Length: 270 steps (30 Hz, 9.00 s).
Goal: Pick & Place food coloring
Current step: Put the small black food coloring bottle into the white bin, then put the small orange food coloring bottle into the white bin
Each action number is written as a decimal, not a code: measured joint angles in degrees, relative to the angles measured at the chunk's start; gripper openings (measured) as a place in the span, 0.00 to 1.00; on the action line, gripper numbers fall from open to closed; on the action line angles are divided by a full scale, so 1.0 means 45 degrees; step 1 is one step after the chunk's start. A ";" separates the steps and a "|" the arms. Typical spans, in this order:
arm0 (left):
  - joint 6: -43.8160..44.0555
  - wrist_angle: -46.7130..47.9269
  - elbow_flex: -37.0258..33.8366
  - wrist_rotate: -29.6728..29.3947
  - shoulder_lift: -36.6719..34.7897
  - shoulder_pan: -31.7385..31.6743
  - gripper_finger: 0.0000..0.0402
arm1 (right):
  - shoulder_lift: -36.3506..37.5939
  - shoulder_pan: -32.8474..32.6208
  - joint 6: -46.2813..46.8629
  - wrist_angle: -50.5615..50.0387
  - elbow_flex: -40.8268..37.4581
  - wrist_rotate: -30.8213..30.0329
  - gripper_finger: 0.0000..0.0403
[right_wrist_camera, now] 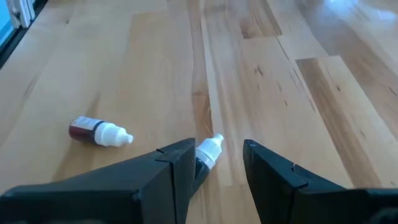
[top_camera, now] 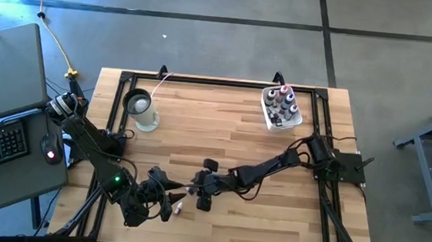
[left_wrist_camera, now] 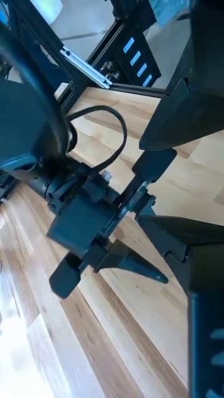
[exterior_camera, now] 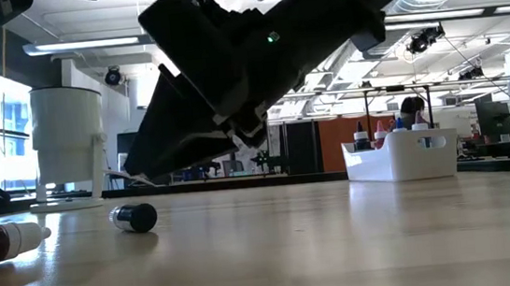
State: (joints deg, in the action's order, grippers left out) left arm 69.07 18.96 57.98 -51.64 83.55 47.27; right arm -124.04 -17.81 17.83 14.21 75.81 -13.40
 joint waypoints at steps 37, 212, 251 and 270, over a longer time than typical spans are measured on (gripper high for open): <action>-0.0297 -0.0333 0.0003 0.0019 0.0000 0.0000 0.45 | -0.1227 -0.0411 0.0157 0.1696 -0.0389 -0.1037 0.32; 0.3888 0.1519 0.1737 0.7720 0.5518 -0.1433 0.45 | 1.3228 0.0531 -0.0581 -0.3297 -0.9942 0.0994 0.32; -0.4724 -0.0268 0.4873 0.6229 0.5584 -0.6716 0.15 | 2.1878 0.0536 0.1864 -0.8766 -0.9942 0.1663 0.32; -1.0996 -0.8195 0.8417 0.9643 0.9415 -1.3500 0.14 | 2.4652 0.0536 -0.1406 -0.9670 -0.9952 -0.2328 0.32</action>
State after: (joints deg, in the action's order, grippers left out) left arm 19.59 -17.92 95.86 -8.24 125.91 -13.48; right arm -13.10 -15.40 11.51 -29.30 31.03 -23.88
